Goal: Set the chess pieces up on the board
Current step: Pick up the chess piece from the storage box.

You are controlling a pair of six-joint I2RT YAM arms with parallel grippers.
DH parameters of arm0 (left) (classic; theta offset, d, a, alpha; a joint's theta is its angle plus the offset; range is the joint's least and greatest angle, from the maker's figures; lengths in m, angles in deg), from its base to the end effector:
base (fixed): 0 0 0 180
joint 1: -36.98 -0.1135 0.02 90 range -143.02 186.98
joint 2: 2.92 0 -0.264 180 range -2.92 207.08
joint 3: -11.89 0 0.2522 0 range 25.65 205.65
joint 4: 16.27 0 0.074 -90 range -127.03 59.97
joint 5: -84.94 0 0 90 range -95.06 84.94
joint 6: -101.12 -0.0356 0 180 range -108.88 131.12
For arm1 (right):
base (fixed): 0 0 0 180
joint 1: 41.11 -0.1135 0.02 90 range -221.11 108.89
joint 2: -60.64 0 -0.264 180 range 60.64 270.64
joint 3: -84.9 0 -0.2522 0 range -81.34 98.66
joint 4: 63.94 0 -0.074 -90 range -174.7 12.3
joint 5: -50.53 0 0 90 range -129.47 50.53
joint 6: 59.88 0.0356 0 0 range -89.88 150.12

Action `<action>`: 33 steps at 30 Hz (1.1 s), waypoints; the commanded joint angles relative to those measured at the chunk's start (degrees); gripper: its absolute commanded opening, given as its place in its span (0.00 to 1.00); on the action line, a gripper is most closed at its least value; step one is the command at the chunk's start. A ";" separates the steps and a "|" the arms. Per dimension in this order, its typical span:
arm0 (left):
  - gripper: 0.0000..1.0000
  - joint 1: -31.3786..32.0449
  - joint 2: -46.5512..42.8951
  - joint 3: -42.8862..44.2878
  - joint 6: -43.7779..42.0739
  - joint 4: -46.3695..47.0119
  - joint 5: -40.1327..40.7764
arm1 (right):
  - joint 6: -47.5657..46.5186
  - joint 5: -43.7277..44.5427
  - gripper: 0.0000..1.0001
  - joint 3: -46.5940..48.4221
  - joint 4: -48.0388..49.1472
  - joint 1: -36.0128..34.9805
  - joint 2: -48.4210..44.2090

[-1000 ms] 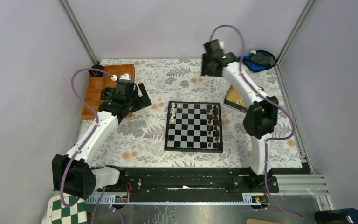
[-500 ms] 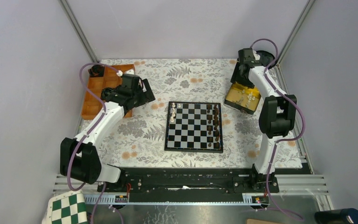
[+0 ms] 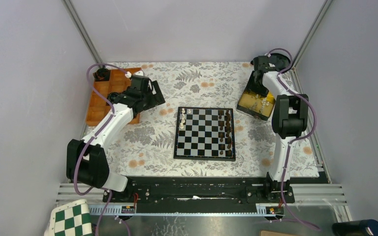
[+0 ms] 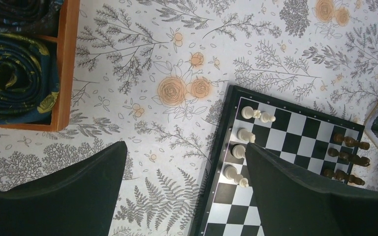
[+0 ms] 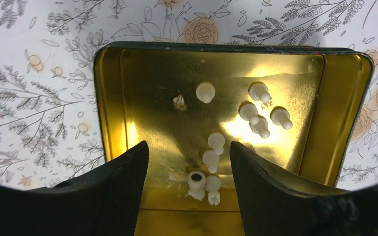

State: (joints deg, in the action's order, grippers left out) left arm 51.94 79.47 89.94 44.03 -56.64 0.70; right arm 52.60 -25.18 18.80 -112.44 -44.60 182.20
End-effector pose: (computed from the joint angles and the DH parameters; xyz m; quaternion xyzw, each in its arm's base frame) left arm 0.3045 -0.0777 0.2791 -0.1629 0.9074 -0.1136 0.3703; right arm 0.4682 0.0198 0.2147 0.1923 0.9303 -0.0511 0.3081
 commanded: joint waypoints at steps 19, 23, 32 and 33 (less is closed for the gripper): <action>0.95 0.31 7.59 7.36 -0.68 2.11 -0.84 | 0.59 -3.00 0.51 10.66 1.35 3.14 9.88; 0.94 0.41 8.54 7.95 -0.65 2.06 -0.84 | 0.64 -3.29 0.47 11.18 1.16 3.16 10.55; 0.94 0.51 9.20 8.39 -0.56 2.06 -1.23 | 0.52 -3.07 0.42 9.46 0.81 3.14 9.26; 0.94 0.46 9.12 8.39 -0.56 2.03 -1.27 | 0.52 -2.92 0.42 8.92 0.94 3.15 8.84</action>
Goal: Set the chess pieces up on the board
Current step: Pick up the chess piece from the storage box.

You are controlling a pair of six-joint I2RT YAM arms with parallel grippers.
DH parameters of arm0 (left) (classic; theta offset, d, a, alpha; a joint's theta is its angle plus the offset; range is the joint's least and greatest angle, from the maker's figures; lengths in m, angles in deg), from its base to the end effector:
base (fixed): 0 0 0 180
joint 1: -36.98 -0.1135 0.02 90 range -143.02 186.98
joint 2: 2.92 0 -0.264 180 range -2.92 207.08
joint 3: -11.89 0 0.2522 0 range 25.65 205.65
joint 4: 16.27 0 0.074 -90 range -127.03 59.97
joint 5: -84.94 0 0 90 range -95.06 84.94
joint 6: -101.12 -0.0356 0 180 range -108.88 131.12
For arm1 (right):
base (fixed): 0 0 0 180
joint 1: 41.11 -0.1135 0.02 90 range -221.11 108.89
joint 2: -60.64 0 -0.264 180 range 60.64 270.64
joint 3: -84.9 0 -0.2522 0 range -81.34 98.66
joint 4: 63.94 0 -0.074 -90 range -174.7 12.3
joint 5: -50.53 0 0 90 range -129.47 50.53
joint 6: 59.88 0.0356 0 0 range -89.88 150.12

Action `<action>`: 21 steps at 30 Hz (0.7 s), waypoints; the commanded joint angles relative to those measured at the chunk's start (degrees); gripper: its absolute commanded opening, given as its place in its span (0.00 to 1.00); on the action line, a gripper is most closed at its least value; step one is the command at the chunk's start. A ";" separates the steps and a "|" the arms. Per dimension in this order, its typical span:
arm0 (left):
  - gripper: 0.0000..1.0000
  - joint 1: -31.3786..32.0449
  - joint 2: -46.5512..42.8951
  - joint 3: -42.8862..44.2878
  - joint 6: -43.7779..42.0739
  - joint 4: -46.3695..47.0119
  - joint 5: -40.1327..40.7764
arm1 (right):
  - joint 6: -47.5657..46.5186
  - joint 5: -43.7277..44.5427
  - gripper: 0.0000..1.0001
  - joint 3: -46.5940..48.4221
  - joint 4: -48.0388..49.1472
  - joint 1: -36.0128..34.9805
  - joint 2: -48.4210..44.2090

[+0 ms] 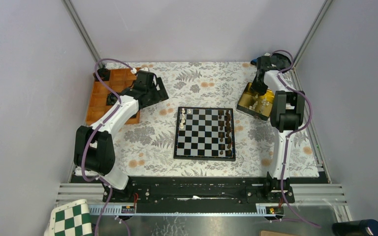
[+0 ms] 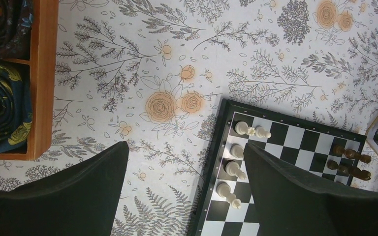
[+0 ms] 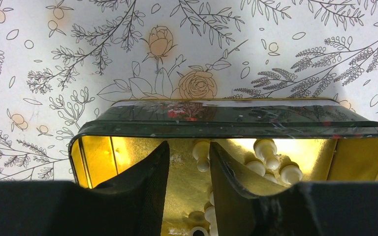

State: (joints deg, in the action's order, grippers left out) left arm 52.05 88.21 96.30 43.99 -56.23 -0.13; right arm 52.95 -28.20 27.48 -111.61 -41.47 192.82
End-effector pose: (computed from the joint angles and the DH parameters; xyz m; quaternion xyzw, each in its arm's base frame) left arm 0.3395 -0.0882 0.2683 -0.1593 0.9149 -0.1133 0.3532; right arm 0.5049 -0.0038 0.1755 0.2132 0.9312 -0.0359 0.2936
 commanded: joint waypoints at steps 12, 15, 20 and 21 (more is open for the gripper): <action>0.93 0.57 -0.37 1.82 -0.52 1.63 -0.71 | -0.20 0.13 0.38 -1.45 0.35 0.01 -3.30; 0.93 0.65 -0.67 1.52 -0.44 1.59 -0.79 | -0.23 0.09 0.36 -1.88 0.55 0.01 -3.68; 0.93 0.74 -1.27 0.99 -0.26 1.61 -0.71 | -0.25 0.09 0.27 -2.50 0.60 0.01 -4.12; 0.93 0.75 -1.39 0.92 -0.22 1.59 -0.63 | -0.24 0.07 0.26 -2.70 0.62 0.01 -4.34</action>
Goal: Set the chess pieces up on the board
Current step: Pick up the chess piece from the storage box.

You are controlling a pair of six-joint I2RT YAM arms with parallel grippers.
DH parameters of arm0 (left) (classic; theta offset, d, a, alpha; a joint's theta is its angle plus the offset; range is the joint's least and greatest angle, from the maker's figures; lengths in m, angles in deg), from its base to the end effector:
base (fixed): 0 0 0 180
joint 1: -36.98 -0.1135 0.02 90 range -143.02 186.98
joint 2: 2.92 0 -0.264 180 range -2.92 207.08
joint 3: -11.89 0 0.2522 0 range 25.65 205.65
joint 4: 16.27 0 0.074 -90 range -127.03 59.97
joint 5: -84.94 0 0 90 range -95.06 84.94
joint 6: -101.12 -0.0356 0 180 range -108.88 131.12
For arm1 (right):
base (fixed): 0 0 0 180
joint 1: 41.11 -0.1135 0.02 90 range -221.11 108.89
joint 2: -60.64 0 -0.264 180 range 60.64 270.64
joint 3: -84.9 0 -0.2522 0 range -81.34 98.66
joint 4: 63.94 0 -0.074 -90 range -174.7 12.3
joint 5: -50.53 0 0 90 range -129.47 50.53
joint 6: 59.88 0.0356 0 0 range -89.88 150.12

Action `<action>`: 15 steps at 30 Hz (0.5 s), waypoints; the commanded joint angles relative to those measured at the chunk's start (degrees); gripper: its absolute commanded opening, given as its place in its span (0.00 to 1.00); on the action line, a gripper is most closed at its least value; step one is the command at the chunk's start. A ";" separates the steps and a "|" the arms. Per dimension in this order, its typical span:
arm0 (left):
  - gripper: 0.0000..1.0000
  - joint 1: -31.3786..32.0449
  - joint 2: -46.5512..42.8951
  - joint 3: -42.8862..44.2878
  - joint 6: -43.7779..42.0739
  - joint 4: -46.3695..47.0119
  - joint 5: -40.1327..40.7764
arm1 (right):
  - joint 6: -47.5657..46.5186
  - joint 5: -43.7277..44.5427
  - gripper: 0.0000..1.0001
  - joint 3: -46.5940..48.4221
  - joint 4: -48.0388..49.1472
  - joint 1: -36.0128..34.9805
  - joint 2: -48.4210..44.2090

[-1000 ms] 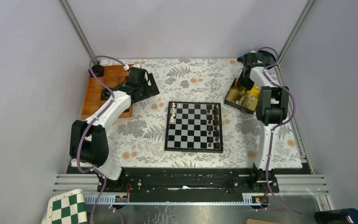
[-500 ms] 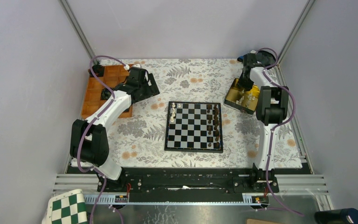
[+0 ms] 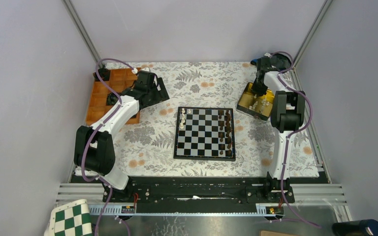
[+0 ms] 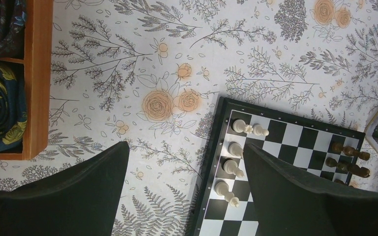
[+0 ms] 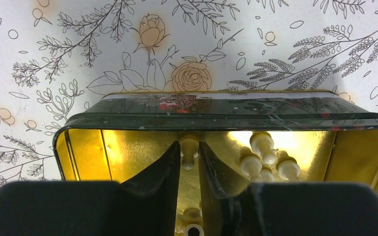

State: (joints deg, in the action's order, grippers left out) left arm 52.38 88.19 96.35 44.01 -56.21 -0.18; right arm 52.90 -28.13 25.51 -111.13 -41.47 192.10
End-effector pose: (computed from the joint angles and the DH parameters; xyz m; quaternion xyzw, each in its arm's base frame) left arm 0.3391 -0.0902 0.2687 -0.1567 0.9151 -0.1150 0.3533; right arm 0.5002 -0.0039 0.1715 0.2127 0.9331 -0.0381 0.2874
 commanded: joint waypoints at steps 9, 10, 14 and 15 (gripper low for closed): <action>0.93 0.58 -2.80 -0.57 0.25 1.67 -0.36 | -0.35 0.34 0.06 -1.47 0.30 0.02 -5.10; 0.93 0.57 -3.08 -0.70 0.25 1.72 -0.25 | -0.27 0.40 0.03 -1.49 0.25 0.01 -5.38; 0.93 0.69 -4.40 -1.82 0.33 1.71 0.12 | -0.31 0.04 0.00 -1.47 -0.02 0.01 -6.77; 0.93 0.64 -4.75 -2.06 0.38 1.69 0.12 | -0.33 -0.14 0.00 -1.60 -0.03 0.01 -7.32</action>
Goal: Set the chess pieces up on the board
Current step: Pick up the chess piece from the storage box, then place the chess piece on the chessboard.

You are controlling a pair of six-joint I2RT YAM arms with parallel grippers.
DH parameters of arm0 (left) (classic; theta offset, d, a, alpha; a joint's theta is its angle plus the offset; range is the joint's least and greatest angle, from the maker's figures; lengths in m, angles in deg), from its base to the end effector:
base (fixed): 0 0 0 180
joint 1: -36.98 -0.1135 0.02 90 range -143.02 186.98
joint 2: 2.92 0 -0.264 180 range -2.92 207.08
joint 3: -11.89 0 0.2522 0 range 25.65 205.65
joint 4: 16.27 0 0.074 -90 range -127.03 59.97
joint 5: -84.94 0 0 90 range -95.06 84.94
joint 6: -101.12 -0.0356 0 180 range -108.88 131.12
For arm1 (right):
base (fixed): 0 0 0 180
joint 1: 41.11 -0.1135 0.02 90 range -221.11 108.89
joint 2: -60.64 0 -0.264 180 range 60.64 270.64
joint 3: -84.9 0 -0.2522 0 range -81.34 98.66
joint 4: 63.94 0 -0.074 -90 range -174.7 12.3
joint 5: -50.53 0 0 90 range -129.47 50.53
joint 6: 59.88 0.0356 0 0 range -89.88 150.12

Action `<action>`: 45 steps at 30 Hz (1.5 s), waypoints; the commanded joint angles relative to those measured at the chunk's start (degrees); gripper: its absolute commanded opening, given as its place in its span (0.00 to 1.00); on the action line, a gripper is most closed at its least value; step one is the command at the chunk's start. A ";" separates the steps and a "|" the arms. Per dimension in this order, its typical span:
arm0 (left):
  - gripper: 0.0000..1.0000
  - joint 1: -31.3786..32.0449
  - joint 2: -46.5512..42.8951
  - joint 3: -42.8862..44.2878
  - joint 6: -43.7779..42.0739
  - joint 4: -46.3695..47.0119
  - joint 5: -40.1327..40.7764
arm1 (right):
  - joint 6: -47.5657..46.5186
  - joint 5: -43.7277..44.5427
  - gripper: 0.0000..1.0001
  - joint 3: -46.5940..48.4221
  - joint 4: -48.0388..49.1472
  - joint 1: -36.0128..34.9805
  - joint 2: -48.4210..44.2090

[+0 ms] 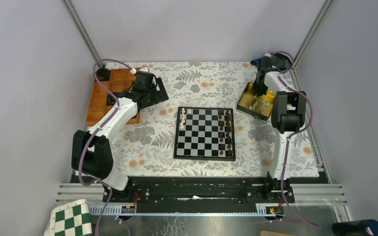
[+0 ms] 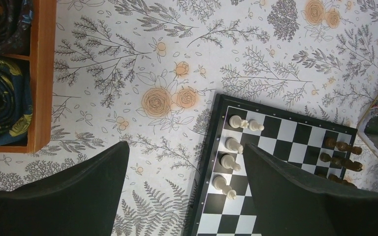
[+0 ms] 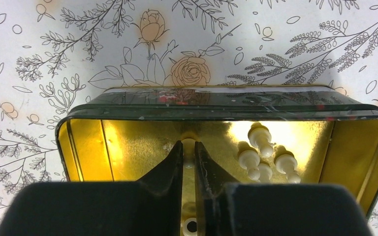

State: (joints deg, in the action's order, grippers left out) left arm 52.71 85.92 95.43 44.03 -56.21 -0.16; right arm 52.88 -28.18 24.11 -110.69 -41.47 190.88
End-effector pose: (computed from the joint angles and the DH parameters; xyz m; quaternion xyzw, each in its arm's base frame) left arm 0.3308 -0.0900 0.2764 -0.1541 0.9110 -0.1206 0.3629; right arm 0.4962 -0.0039 0.1746 0.2125 0.9326 -0.0372 0.2895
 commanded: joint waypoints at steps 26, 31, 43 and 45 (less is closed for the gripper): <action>0.93 0.62 -20.10 -12.36 1.28 -0.82 -0.18 | -2.81 2.21 0.00 -3.63 -5.35 -30.05 -18.82; 0.94 0.71 -23.39 -13.81 1.28 -2.58 0.12 | -1.78 2.63 0.00 -5.14 -4.48 -35.49 -17.41; 0.94 0.80 -27.83 -15.98 1.45 -5.14 0.81 | -1.99 1.95 0.00 -1.30 -4.27 -41.97 -10.34; 0.94 0.78 -27.84 -15.92 1.43 -5.23 0.89 | -2.17 1.65 0.00 -1.00 -4.19 -42.25 -9.53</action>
State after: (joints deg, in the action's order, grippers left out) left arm 53.10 58.99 80.15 45.01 -60.90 -0.09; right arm 50.52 -26.95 19.96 -114.72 -82.85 180.23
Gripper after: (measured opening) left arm 0.938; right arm 0.149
